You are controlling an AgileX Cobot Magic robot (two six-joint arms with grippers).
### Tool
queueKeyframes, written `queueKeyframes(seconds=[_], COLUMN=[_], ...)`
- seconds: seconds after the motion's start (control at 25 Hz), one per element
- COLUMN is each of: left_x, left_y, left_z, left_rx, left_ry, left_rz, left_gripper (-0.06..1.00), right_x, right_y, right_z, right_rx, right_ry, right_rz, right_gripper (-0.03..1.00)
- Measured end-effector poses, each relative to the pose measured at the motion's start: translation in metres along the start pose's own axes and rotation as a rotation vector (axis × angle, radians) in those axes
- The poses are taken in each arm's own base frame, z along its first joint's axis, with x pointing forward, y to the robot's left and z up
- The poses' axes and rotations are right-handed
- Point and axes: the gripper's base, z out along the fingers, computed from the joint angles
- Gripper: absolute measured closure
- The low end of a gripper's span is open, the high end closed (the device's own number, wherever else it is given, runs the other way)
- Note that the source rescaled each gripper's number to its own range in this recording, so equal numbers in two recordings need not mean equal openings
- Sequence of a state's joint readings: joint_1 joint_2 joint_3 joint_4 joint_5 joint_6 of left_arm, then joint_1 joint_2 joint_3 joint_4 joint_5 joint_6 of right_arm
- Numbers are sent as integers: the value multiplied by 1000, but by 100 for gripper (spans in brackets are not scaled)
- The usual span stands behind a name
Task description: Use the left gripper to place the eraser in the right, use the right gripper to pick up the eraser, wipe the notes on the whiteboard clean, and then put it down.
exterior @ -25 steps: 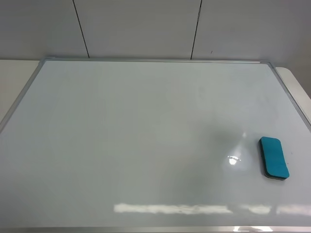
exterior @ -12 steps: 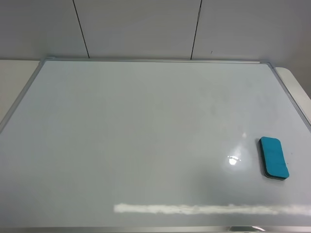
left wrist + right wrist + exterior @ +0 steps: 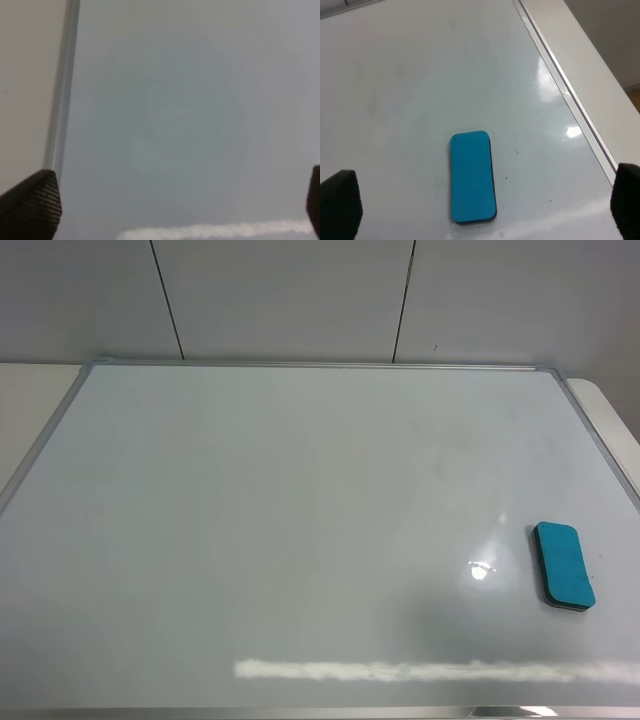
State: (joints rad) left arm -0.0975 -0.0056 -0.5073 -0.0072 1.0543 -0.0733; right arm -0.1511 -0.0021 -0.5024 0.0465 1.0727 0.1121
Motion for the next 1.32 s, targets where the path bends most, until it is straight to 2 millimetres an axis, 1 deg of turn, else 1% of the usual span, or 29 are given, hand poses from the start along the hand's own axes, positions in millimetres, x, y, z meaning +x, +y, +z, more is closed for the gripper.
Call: queueKeyframes(seconds=[0.76, 1.0, 1.32], left_x=[0, 0, 0], left_y=[0, 0, 0], left_z=[0, 0, 0], left_rx=[0, 0, 0], left_ry=[0, 0, 0], left_rz=[0, 0, 0], left_gripper=[-6, -6, -6], right_x=[0, 0, 0], right_y=[0, 0, 0], right_z=[0, 0, 0], right_rx=[-5, -64, -71], right_ry=[1, 10, 11], right_rz=[0, -31, -33], right_gripper=[-3, -3, -3])
